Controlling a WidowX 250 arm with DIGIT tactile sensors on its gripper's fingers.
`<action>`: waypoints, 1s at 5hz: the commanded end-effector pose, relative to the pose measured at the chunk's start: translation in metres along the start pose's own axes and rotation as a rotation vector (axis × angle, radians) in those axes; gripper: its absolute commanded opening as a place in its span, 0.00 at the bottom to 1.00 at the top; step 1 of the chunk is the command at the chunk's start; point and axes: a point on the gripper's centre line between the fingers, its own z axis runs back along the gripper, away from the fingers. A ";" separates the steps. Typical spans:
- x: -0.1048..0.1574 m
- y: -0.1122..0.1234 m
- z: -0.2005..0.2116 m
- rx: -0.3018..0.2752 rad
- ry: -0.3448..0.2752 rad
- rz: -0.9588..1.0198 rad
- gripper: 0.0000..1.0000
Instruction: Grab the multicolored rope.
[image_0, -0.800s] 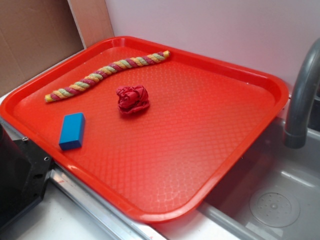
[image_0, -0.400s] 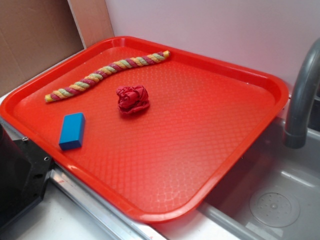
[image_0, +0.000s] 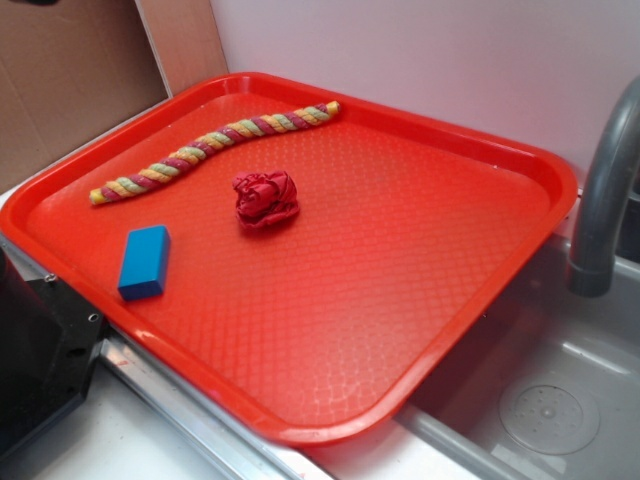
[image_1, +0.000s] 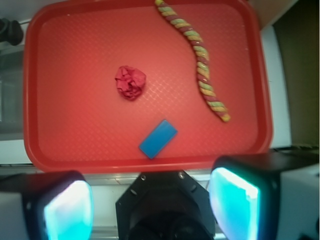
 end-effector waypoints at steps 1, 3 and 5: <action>0.033 0.044 -0.033 0.047 -0.025 0.119 1.00; 0.064 0.075 -0.080 0.084 -0.026 0.185 1.00; 0.079 0.101 -0.133 0.076 -0.001 0.131 1.00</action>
